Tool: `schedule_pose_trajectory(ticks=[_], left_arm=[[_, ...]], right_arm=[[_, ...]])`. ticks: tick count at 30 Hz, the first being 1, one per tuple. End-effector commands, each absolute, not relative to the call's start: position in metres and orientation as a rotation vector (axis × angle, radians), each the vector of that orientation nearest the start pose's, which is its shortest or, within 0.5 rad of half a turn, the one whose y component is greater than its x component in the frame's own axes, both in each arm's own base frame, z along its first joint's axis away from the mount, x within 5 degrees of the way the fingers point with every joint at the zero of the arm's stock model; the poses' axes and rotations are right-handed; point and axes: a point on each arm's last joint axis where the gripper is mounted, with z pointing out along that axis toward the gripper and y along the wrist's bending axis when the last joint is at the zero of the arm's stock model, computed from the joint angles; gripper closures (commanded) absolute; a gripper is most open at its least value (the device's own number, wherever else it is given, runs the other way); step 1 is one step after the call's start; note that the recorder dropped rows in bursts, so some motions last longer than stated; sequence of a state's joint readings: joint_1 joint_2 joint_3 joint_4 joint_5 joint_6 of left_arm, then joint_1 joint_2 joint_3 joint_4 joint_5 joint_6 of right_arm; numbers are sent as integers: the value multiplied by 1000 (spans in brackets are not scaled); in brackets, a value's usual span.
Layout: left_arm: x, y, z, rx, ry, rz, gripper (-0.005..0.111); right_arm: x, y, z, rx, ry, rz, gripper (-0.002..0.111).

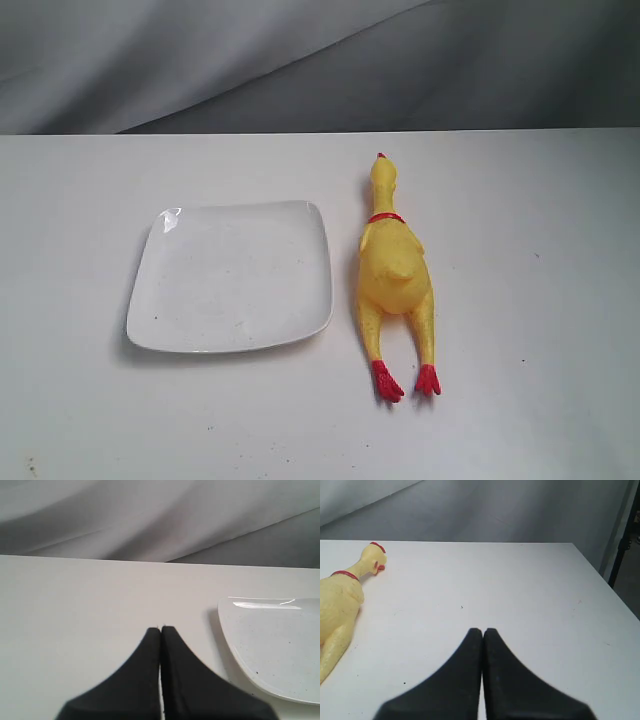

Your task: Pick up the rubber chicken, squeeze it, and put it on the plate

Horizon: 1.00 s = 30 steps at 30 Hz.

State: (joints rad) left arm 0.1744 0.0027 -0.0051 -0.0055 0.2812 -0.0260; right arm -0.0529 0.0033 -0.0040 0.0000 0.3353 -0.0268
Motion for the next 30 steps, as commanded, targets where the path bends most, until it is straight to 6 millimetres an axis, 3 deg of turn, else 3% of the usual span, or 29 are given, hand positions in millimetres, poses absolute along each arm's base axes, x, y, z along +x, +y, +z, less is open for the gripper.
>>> schedule_pose_trajectory(ticks=[1,18,30], left_arm=[[54,9,188,-183,1753,100,106],[54,9,188,-183,1753,100,106],[54,9,188,-183,1753,100,106]], right_arm=[[54,-3,183,25,1818,-68,108],[54,-4,184,9,1809,-86,108],[50,-3,239,17,1192,-85,108]])
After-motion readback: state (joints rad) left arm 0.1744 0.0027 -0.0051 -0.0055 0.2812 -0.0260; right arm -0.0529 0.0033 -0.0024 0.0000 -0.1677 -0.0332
